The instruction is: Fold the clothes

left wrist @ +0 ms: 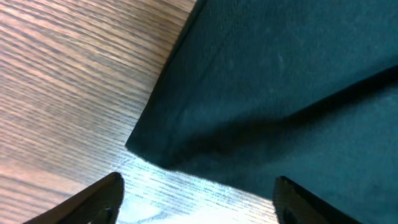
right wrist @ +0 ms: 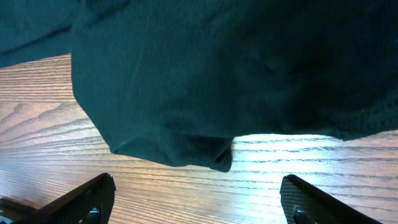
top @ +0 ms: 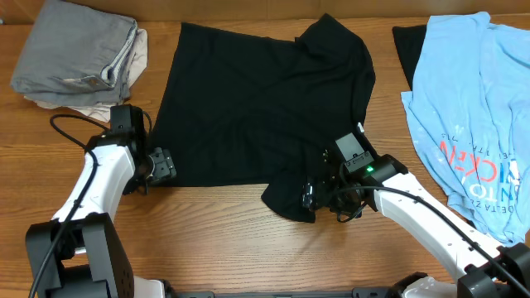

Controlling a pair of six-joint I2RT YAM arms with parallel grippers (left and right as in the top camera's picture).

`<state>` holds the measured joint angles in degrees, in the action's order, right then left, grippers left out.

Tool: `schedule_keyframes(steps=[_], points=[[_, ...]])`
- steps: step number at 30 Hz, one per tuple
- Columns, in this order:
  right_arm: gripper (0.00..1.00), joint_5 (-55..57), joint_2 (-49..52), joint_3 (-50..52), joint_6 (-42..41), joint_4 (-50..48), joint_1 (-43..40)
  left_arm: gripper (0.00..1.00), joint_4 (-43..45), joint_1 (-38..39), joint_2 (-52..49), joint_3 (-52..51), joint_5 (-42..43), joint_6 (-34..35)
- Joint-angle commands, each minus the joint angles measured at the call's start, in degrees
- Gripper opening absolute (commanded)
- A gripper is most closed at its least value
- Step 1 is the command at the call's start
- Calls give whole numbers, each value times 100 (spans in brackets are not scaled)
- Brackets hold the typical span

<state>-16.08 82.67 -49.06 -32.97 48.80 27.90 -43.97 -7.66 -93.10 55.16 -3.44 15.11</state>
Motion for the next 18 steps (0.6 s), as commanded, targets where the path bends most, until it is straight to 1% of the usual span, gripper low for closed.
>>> schedule_keyframes(steps=[1, 4, 10, 14, 18], points=[[88, 66, -24, 31, -9, -42, 39, 74, 273, -59, 103, -267, -22, 76], [88, 63, -24, 31, -7, -57, 39, 70, 492, -59, 24, -372, -111, 85], [88, 107, -24, 31, -7, -63, 39, 66, 730, -114, -289, -391, -428, 413], [88, 107, -24, 31, -7, -76, 39, 60, 896, -225, -503, -391, -413, 610], [88, 105, -24, 31, -9, -72, 39, 55, 990, -245, -798, -391, -262, 614]])
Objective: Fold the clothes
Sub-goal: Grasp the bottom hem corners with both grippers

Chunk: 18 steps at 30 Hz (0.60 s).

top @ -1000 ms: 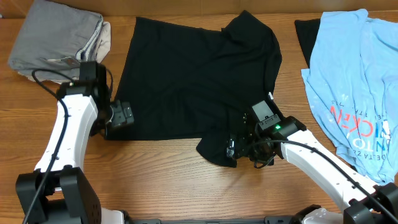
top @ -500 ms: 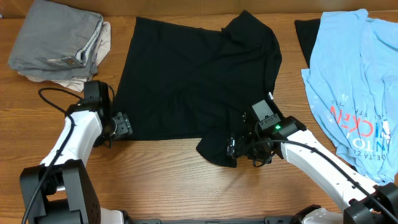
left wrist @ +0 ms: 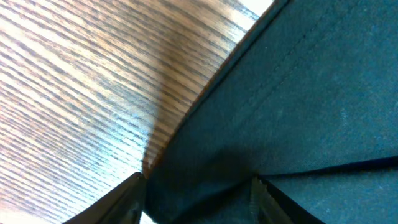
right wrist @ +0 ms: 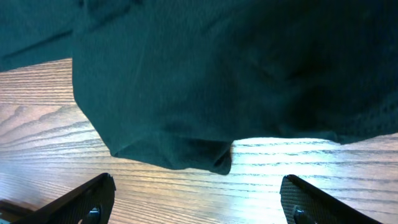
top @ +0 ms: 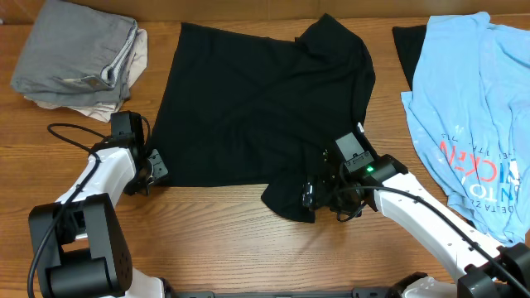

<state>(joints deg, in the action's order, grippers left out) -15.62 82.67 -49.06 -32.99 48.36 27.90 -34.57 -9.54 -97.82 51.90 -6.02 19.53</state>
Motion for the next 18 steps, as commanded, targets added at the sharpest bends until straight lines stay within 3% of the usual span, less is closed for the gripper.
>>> schedule_keyframes(steps=[1, 3, 8, 11, 18], points=[[88, 59, -24, 31, -7, -26, 39, 54, 57, -57, -393, -66, 103, 173], [88, 59, -24, 31, -9, -26, 39, 49, 63, -57, -557, -66, 308, 173], [78, 162, -24, 37, -7, -48, 46, 4, 101, -61, -782, -66, 352, 173], [68, 136, -24, 107, -7, -208, 107, 4, 177, -61, -780, -63, 358, 173], [67, 15, 216, 166, -7, -452, 688, 4, 227, -61, -780, -61, 457, 170]])
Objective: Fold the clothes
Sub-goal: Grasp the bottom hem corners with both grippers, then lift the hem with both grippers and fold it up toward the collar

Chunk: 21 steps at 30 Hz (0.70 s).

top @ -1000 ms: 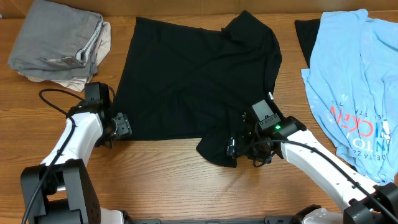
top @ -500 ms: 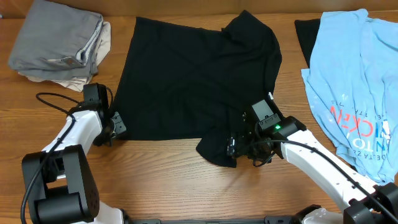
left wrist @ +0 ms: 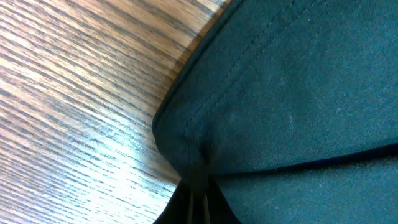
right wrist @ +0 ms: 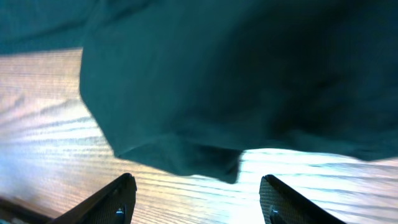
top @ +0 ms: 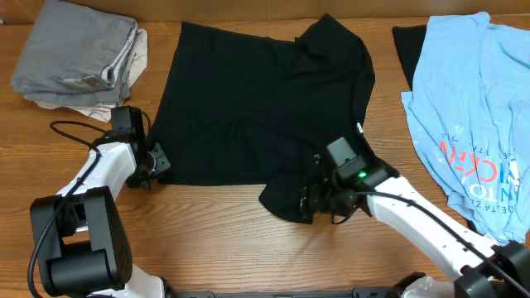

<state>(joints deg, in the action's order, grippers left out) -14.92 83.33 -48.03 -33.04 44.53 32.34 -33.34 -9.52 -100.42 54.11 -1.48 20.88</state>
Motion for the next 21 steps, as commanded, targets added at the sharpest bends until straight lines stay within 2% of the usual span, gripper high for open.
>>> schedule_keyframes(steps=[1, 7, 15, 18, 20, 21], points=[[67, -33, 225, 63, -2, -81, 369, 4, 105, -63, -520, -282, 2, 37], [68, 315, 743, 72, -173, -31, 671, 4, 85, -63, -520, -284, 2, 35], [67, 723, 835, 72, -304, -144, 671, 4, 107, -63, -520, -284, -17, 33], [59, 741, 835, 72, -299, -190, 671, 4, 105, -63, -520, -282, -22, 33], [52, 741, 833, 72, -269, -190, 671, 4, 103, -63, -520, -282, -17, 33], [44, 741, 835, 72, -258, -188, 671, 4, 87, -63, -520, -278, -15, 33]])
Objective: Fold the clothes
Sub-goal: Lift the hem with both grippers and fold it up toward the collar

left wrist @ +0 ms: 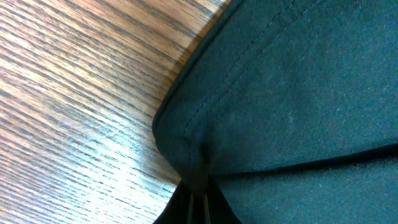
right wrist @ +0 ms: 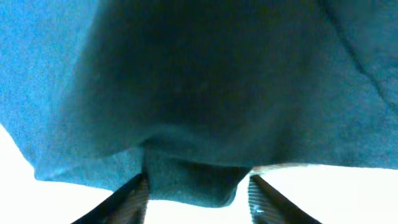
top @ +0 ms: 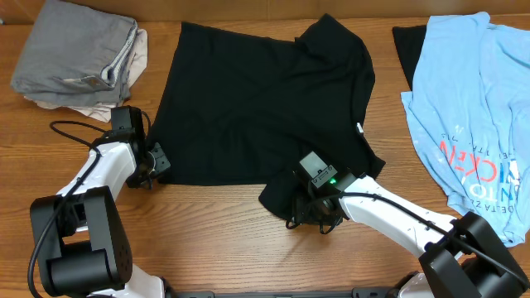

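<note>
A black T-shirt [top: 265, 99] lies spread on the wooden table [top: 215, 240], its lower right part bunched into a fold [top: 286, 203]. My left gripper [top: 157, 164] is shut on the shirt's lower left corner; in the left wrist view the hem [left wrist: 205, 112] runs into the closed fingertips [left wrist: 198, 202]. My right gripper [top: 305, 212] is open at the bunched fold. In the right wrist view the dark cloth [right wrist: 193, 180] hangs between its two fingers [right wrist: 138, 194], which stand apart on either side.
A folded grey and beige pile [top: 79, 54] sits at the back left. A light blue printed T-shirt [top: 472, 108] covers the right side, with another black garment [top: 407, 50] showing under its edge. The left arm's cable [top: 70, 128] loops near the pile.
My right gripper has moved left and in onto the bunched fold, so cloth now sits between its still open fingers. The left gripper stays shut on the corner, unmoved.
Both grippers were open, the left just off the shirt's lower left corner, the right facing the bunched fold. The left then had the corner between narrowing fingers, then was shut on it. The right stayed open and now straddles the fold.
</note>
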Controlling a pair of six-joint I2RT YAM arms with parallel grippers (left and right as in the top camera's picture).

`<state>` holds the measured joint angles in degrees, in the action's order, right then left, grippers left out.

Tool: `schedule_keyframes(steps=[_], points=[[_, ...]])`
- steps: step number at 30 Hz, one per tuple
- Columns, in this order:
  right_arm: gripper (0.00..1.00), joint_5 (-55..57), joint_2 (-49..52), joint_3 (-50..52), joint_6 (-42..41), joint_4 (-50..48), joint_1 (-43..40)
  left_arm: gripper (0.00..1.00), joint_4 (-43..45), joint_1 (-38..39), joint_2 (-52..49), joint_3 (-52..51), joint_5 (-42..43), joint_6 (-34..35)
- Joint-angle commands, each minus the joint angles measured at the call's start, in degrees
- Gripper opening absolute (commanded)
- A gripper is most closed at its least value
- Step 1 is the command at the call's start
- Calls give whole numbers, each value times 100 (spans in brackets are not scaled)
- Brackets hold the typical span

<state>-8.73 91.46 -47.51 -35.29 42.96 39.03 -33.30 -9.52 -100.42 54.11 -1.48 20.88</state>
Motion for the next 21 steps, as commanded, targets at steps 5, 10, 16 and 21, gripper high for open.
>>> schedule_keyframes(steps=[5, 10, 16, 21], points=[[4, 122, 17, 7, -35, -22, -13, 4, -538, -63, -520, 92, -4, -87], [4, 168, -313, -616, -190, 929, -376, 4, -2124, -146, -520, 1423, -57, -282], [4, 240, -1204, -1593, -184, 2468, -949, 4, -3530, -352, -518, 2868, -120, -911], [4, 284, -2105, -2426, -70, 3611, -1362, 4, -4459, -407, -476, 3893, -721, -933]])
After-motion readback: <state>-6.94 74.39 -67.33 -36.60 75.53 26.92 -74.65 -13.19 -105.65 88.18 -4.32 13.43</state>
